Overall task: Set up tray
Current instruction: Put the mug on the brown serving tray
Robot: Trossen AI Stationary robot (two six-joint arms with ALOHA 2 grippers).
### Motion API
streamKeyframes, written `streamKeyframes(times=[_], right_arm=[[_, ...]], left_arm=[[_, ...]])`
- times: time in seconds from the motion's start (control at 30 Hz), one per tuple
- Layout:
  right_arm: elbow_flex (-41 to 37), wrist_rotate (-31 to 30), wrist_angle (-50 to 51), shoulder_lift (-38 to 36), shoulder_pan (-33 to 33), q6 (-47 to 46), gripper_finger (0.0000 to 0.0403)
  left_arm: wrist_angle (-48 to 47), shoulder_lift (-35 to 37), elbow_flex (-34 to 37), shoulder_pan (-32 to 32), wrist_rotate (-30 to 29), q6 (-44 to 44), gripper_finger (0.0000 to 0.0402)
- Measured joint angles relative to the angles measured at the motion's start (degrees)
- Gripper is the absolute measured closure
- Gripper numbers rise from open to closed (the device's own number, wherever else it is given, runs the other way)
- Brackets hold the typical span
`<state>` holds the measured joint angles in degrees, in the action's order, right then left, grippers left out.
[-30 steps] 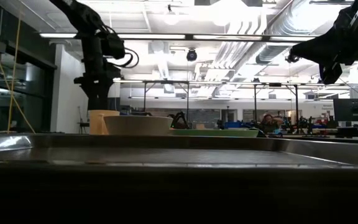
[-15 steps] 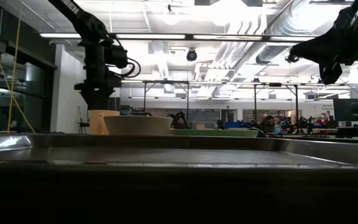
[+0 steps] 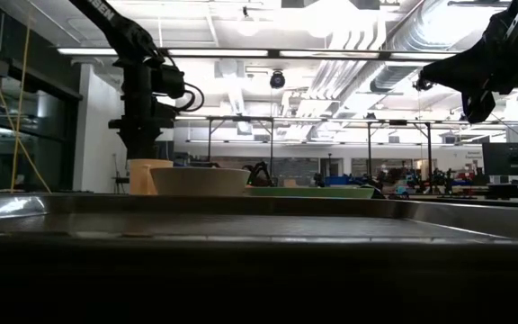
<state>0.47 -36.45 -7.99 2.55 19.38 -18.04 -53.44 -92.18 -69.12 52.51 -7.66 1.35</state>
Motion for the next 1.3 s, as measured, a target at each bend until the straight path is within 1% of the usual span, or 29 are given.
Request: streamKeyframes(times=[0.17, 0.57, 0.7, 1.3], right_arm=[[0.0, 0.0, 0.0, 0.0, 0.0, 0.0, 0.0402], [0.0, 0.0, 0.0, 0.0, 0.0, -0.1, 0.0402], [0.0, 0.0, 0.0, 0.0, 0.0, -0.1, 0.0402], [0.0, 0.0, -0.1, 0.0, 0.0, -1.4, 0.0402]], left_arm=[[0.0, 0.0, 0.0, 0.0, -0.3, 0.8, 0.024], [0.6, 0.0, 0.3, 0.0, -0.1, 1.4, 0.0241], [1.7, 0.0, 1.7, 0.0, 1.5, 1.4, 0.0241], [2.8, 0.0, 2.2, 0.0, 1.5, 1.9, 0.0241]])
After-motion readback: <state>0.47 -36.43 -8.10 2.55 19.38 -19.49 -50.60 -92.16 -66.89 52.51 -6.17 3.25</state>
